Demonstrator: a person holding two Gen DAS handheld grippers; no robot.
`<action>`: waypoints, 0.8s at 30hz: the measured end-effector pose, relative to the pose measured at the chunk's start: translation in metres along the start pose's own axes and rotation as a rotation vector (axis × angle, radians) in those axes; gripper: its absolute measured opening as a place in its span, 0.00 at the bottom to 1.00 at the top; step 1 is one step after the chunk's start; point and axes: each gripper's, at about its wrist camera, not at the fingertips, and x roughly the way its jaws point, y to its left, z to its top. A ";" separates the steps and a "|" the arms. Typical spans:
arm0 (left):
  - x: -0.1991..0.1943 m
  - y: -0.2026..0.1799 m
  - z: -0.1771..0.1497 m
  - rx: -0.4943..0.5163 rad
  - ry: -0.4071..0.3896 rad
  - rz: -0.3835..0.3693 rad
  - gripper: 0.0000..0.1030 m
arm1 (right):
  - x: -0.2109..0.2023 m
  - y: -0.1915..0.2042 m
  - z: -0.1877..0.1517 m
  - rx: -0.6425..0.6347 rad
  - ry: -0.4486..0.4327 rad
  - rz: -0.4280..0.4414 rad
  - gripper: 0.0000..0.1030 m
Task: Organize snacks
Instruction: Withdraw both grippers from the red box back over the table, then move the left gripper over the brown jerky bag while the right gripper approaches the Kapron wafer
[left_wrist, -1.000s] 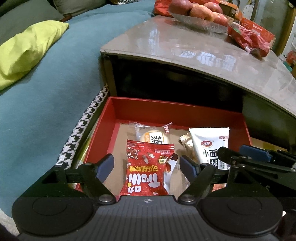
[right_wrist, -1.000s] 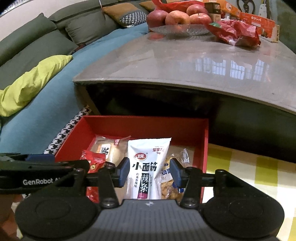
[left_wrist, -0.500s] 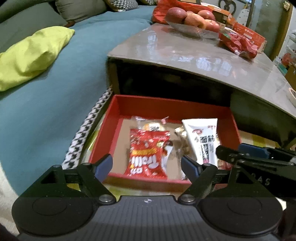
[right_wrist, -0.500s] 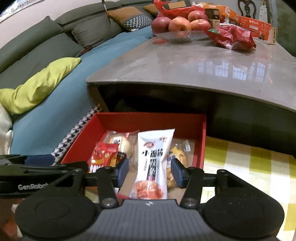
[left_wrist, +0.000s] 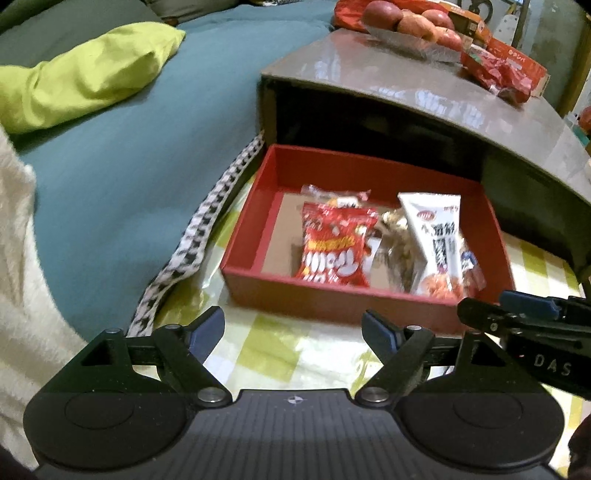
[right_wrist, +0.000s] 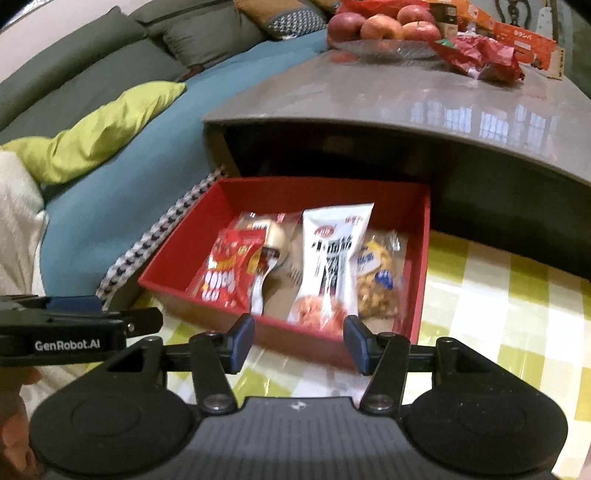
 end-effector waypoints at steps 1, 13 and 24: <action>0.000 0.002 -0.004 0.000 0.007 0.004 0.84 | 0.000 0.001 -0.003 0.000 0.004 0.003 0.63; 0.014 0.019 -0.045 0.044 0.124 0.010 0.84 | -0.007 0.012 -0.024 -0.027 0.065 0.039 0.64; 0.014 0.042 -0.072 -0.121 0.239 -0.010 0.84 | -0.002 0.029 -0.042 -0.085 0.131 0.074 0.66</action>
